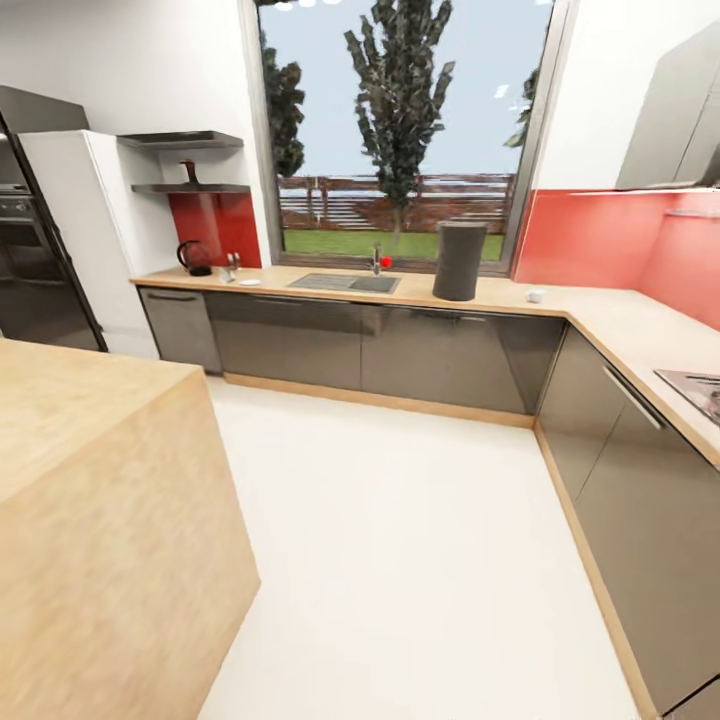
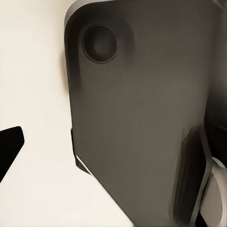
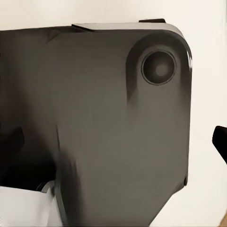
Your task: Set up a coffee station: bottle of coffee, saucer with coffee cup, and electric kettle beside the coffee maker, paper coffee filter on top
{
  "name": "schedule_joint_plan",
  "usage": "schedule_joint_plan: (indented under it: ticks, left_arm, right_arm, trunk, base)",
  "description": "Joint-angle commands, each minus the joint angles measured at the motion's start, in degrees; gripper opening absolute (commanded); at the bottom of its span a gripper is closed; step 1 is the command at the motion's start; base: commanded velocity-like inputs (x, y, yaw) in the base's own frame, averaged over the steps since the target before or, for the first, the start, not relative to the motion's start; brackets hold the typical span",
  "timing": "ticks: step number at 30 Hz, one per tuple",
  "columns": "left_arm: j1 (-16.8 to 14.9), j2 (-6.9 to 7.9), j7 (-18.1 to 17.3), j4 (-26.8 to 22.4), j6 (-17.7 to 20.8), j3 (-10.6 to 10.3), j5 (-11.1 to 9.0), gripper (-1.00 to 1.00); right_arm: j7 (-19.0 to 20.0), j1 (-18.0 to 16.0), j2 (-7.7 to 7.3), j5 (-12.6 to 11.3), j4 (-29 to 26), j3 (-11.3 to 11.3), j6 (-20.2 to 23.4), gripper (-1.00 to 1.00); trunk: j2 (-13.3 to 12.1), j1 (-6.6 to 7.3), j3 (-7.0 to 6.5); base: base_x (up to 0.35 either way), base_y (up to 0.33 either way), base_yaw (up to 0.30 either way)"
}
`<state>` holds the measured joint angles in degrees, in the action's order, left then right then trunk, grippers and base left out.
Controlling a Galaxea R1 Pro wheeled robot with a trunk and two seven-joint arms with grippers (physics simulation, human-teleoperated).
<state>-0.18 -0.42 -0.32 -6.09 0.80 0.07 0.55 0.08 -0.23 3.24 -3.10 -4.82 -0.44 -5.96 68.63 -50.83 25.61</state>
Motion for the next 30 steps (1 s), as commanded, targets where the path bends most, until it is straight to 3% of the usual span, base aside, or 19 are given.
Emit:
schedule_joint_plan:
  ticks: [1,9,30]
  left_arm:
    - [0.00,0.03,-0.03,-0.06,0.08,0.01,0.06,1.00]
    - [0.00,0.20,0.05,-0.07,0.08,0.01,-0.15,1.00]
    - [0.00,-0.02,0.05,-0.07,0.08,0.01,0.07,1.00]
  right_arm:
    - [0.01,-0.03,0.01,-0.33,-0.02,-0.02,-0.19,1.00]
    - [0.05,-0.02,0.01,-0.24,-3.17,0.02,-0.11,1.00]
    - [0.24,-0.02,0.23,0.11,-2.92,0.64,-0.36,1.00]
  trunk:
    - [-0.39,0.23,-0.13]
    - [-3.59,1.98,-1.57]
    - [-12.02,6.60,-5.34]
  base:
    - [0.000,0.000,-0.285]
    - [0.000,0.000,-0.257]
    - [0.000,0.000,-0.010]
